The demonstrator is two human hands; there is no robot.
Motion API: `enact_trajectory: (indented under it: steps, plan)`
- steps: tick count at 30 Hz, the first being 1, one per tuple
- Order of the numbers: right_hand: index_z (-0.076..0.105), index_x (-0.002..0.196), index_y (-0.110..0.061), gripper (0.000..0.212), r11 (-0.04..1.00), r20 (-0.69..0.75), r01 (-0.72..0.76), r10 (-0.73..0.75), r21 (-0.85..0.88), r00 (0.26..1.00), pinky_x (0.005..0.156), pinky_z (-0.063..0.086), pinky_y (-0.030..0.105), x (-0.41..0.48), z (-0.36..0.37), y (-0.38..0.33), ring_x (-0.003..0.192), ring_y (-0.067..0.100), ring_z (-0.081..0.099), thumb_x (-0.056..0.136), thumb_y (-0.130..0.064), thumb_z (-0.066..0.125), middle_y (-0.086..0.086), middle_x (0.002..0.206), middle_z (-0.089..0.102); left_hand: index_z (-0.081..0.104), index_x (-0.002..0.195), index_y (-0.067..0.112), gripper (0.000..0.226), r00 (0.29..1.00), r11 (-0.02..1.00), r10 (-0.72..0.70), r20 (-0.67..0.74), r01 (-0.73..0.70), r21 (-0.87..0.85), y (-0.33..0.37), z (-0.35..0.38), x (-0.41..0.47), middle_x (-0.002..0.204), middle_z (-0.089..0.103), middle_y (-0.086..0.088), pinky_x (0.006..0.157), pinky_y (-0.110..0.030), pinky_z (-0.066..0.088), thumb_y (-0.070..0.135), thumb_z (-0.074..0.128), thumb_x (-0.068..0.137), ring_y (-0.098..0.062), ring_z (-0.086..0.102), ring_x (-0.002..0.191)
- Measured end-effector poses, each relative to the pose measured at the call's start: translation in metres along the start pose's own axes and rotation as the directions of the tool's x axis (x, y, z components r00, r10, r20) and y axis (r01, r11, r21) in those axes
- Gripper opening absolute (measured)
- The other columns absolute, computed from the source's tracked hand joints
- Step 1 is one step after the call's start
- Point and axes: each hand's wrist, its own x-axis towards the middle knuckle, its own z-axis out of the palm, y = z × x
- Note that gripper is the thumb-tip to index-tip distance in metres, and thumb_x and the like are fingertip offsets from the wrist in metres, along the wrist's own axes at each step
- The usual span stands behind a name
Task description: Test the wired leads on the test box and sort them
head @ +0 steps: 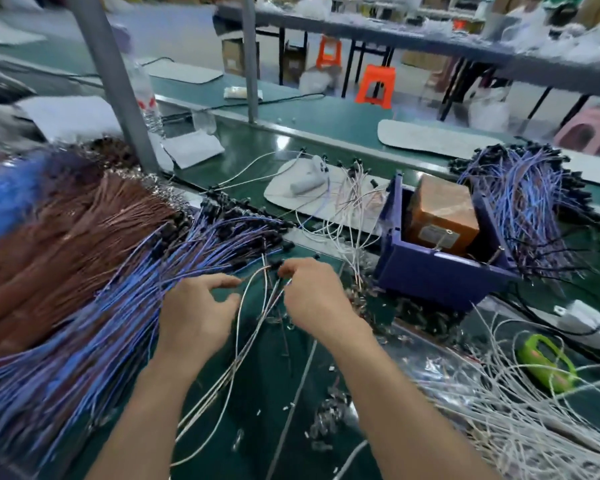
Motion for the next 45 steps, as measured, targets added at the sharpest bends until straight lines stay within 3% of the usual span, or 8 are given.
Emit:
enact_trajectory:
  steps: [4,9,18,21,26,31,36,45]
  plan:
    - [0.070,0.096,-0.018,0.010,0.983,-0.053,-0.045,0.036,-0.179,0.998,0.071,0.050,0.034,0.028,-0.002,-0.018,0.088,0.029,0.066,0.092,-0.023,0.062,0.005,0.096,0.071,0.081,0.097,0.036,0.014,0.998,0.999,-0.034,0.045,0.034,-0.014,-0.002,0.012,0.002,0.057,0.066,0.012,0.049,-0.021,0.040,0.029,0.080,0.085,-0.005,0.056,0.045]
    - [0.047,0.097,-0.018,0.023,0.970,-0.019,-0.112,0.111,-0.217,0.994,0.071,0.039,0.036,0.037,0.013,-0.025,0.100,0.032,0.063,0.092,-0.031,0.066,0.008,0.111,0.066,0.083,0.100,0.030,0.022,0.999,0.996,-0.009,0.046,0.013,-0.087,-0.007,0.025,0.006,0.099,0.080,0.012,0.078,-0.019,0.047,0.017,0.081,0.083,-0.009,0.070,0.087]
    - [0.072,0.103,-0.027,0.024,0.924,-0.158,-0.158,0.224,0.349,0.962,0.084,0.054,0.026,0.032,0.005,-0.005,0.081,0.015,0.065,0.081,-0.017,0.071,-0.001,0.098,0.076,0.082,0.096,0.039,0.019,0.993,0.957,0.117,0.027,-0.106,-0.272,0.009,0.019,0.003,0.086,0.069,0.035,0.076,0.006,0.034,0.028,0.082,0.080,0.024,0.057,0.088]
    - [0.072,0.090,-0.026,0.016,0.696,-0.252,0.013,0.242,0.718,0.937,0.072,0.060,0.039,0.013,-0.009,-0.004,0.062,0.016,0.068,0.082,-0.012,0.075,0.001,0.068,0.074,0.079,0.111,0.038,0.028,0.982,0.910,0.128,0.142,-0.059,-0.411,0.025,0.027,-0.003,0.091,0.076,0.027,0.080,-0.003,0.047,0.023,0.079,0.087,0.011,0.068,0.089]
    - [0.070,0.101,-0.018,0.018,0.331,-0.445,0.351,0.271,0.876,0.854,0.055,0.051,0.020,-0.026,-0.048,-0.006,0.061,0.018,0.068,0.089,-0.005,0.074,0.003,0.072,0.072,0.082,0.093,0.013,0.024,0.906,0.589,0.138,0.400,0.250,-0.769,0.037,0.033,-0.009,0.079,0.078,-0.013,0.067,-0.022,0.057,-0.003,0.065,0.096,-0.020,0.069,0.068]
    - [0.073,0.101,-0.013,0.022,-0.034,-0.393,0.431,0.348,0.902,0.851,0.060,0.057,0.026,-0.060,-0.074,0.010,0.064,0.016,0.067,0.083,-0.027,0.071,0.004,0.077,0.073,0.084,0.091,0.028,0.025,0.930,0.683,0.135,0.341,0.163,-0.713,0.026,0.025,-0.005,0.076,0.077,-0.010,0.055,-0.019,0.044,0.006,0.072,0.093,-0.012,0.052,0.057]
    - [0.072,0.087,-0.012,0.022,0.354,-0.332,0.237,0.236,0.905,0.913,0.064,0.053,0.028,-0.070,-0.062,0.010,0.066,0.017,0.066,0.101,-0.018,0.056,0.010,0.084,0.076,0.085,0.087,0.026,0.026,0.926,0.710,0.222,0.305,0.060,-0.701,0.049,0.026,-0.012,0.068,0.075,-0.005,0.051,-0.006,0.039,0.004,0.073,0.091,0.001,0.054,0.048]
    - [0.076,0.076,-0.018,0.037,0.181,-0.336,0.286,0.397,0.941,0.854,0.066,0.057,0.031,-0.096,-0.089,0.061,0.069,0.022,0.069,0.103,-0.018,0.051,0.013,0.080,0.075,0.083,0.081,0.032,0.021,0.908,0.778,0.173,0.381,0.111,-0.618,0.052,0.023,-0.015,0.072,0.077,-0.006,0.055,-0.027,0.043,0.012,0.079,0.086,-0.015,0.055,0.060]
